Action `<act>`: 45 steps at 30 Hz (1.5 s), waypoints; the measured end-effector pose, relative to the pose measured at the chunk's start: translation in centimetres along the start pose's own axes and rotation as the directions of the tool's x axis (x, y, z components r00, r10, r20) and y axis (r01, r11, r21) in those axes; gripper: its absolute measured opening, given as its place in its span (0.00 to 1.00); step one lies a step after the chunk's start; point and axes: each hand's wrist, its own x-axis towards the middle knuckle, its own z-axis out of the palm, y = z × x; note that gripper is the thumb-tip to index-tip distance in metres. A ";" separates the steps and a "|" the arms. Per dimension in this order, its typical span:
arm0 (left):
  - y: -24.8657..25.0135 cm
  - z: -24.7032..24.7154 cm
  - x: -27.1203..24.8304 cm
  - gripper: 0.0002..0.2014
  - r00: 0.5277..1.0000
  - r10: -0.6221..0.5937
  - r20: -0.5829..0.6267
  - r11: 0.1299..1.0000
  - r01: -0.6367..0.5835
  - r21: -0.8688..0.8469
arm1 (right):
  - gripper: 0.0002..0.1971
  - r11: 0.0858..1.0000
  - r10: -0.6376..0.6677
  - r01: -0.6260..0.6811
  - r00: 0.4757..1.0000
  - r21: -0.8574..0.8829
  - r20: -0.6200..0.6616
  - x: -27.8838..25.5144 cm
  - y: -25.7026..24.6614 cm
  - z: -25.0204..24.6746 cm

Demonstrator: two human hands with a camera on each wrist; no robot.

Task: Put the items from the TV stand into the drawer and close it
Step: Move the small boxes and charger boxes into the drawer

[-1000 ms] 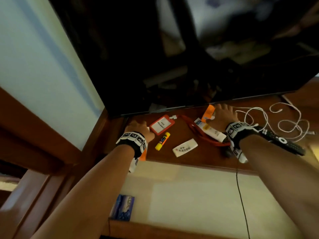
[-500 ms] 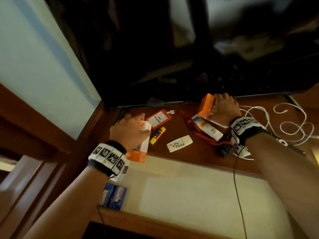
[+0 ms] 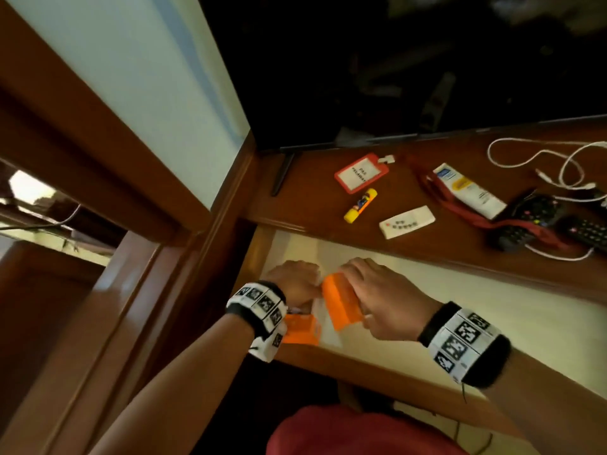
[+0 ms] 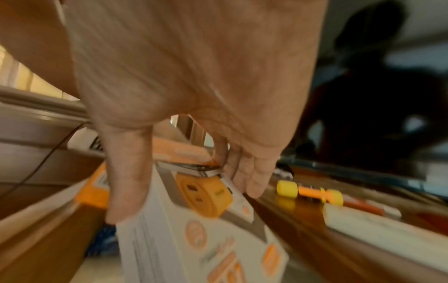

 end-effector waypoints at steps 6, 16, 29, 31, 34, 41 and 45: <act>0.2 0.0 3.7 0.24 0.999 -0.015 0.036 0.997 0.013 0.070 | 0.42 0.987 0.148 -0.136 0.977 -0.087 0.155 1.2 1.9 2.3; 2.1 2.4 7.1 0.22 0.997 0.046 -0.054 0.991 -0.039 0.129 | 0.51 0.955 -0.005 0.078 0.970 -0.287 0.245 1.8 2.8 7.9; -0.2 1.5 4.5 0.32 0.979 0.199 0.045 0.948 -0.204 0.243 | 0.38 0.815 0.502 -0.527 0.850 0.240 0.162 0.8 5.3 7.4; -0.3 1.0 4.3 0.29 0.975 0.215 0.057 0.932 -0.223 0.285 | 0.39 0.818 0.480 -0.512 0.858 0.262 0.180 1.7 5.0 7.7; -0.5 0.7 4.4 0.26 0.974 0.216 0.069 0.944 -0.226 0.242 | 0.40 0.835 0.460 -0.493 0.869 0.244 0.180 3.0 4.4 7.9; -1.1 1.7 4.5 0.20 0.975 0.221 0.022 0.945 -0.220 0.243 | 0.39 0.888 0.394 -0.432 0.891 0.154 0.227 4.9 2.6 9.3; -0.8 1.7 4.4 0.18 0.974 0.225 0.003 0.921 -0.213 0.327 | 0.39 0.878 0.408 -0.444 0.889 0.176 0.207 4.8 2.6 9.3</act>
